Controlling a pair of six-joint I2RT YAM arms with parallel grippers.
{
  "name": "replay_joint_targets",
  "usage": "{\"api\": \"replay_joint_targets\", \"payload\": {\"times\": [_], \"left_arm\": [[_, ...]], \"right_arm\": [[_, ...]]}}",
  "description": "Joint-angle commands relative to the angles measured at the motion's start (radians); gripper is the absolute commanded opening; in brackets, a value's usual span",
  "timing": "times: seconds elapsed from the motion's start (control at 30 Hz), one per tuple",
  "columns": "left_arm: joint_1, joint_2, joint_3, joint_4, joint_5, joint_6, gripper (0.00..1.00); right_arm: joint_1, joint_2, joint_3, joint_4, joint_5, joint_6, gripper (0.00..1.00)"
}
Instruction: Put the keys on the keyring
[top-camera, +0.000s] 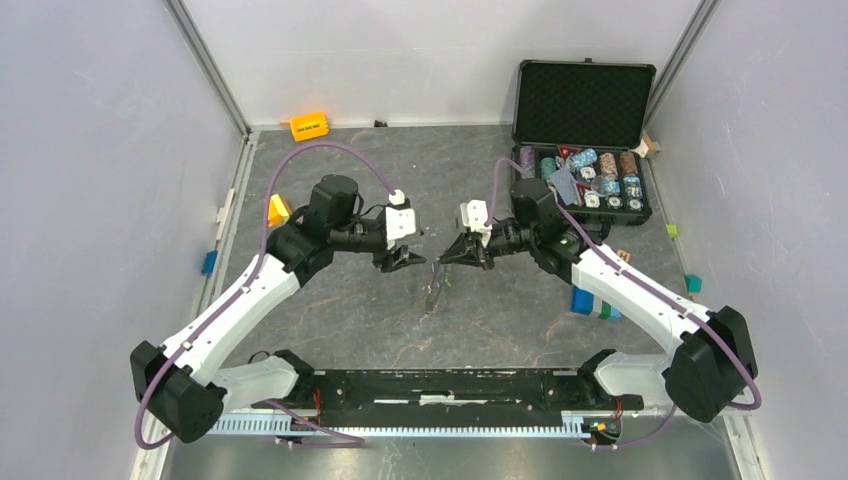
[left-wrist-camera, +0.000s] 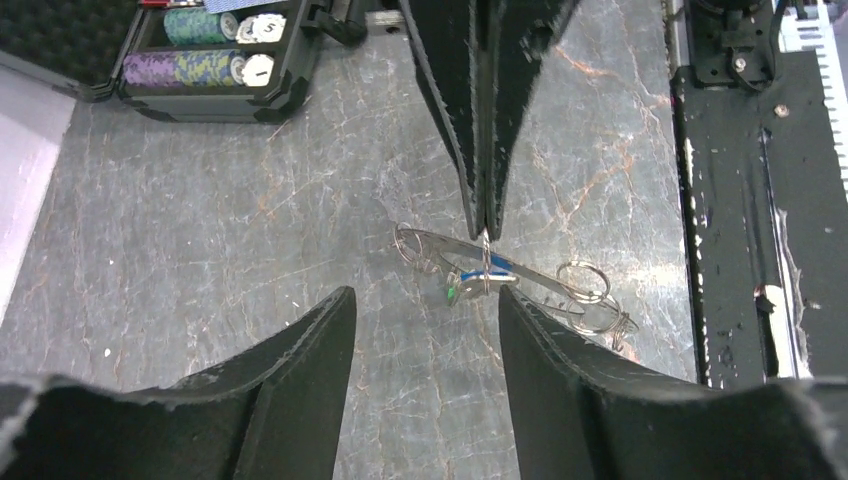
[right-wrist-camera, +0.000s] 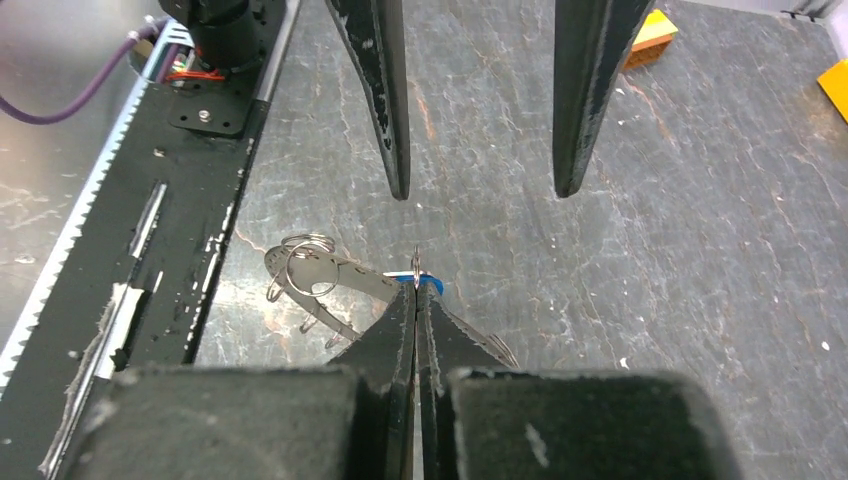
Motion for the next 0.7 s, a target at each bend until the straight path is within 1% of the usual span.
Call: {"api": "replay_joint_targets", "payload": {"times": [0.0,0.07,0.2,0.27,0.37,0.57,0.67], "left_arm": [[0.013,-0.028,-0.055,0.037,0.106,0.125,0.6],[0.017,-0.026,-0.074,0.034,0.149,0.188,0.58],[0.017,0.001,-0.087,0.044,0.215,0.227,0.57],[0.017,0.013,-0.092,0.062,0.231,0.226,0.55],[0.017,0.029,-0.093,0.083,0.266,0.216,0.5],[0.017,0.045,-0.104,0.145,0.293,0.177,0.48],[0.015,0.056,-0.105,0.153,0.322,0.16,0.41]], "right_arm": [[-0.018,-0.024,0.054,0.064,-0.107,0.046,0.0],[-0.028,-0.023,0.059,0.061,-0.129,0.046,0.0],[-0.036,-0.016,0.067,0.065,-0.173,0.057,0.0],[-0.038,-0.012,0.066,0.07,-0.179,0.063,0.0],[-0.041,-0.006,0.065,0.076,-0.186,0.069,0.0],[-0.043,0.0,0.066,0.098,-0.192,0.091,0.0],[-0.042,0.004,0.065,0.101,-0.188,0.095,0.0]]}}
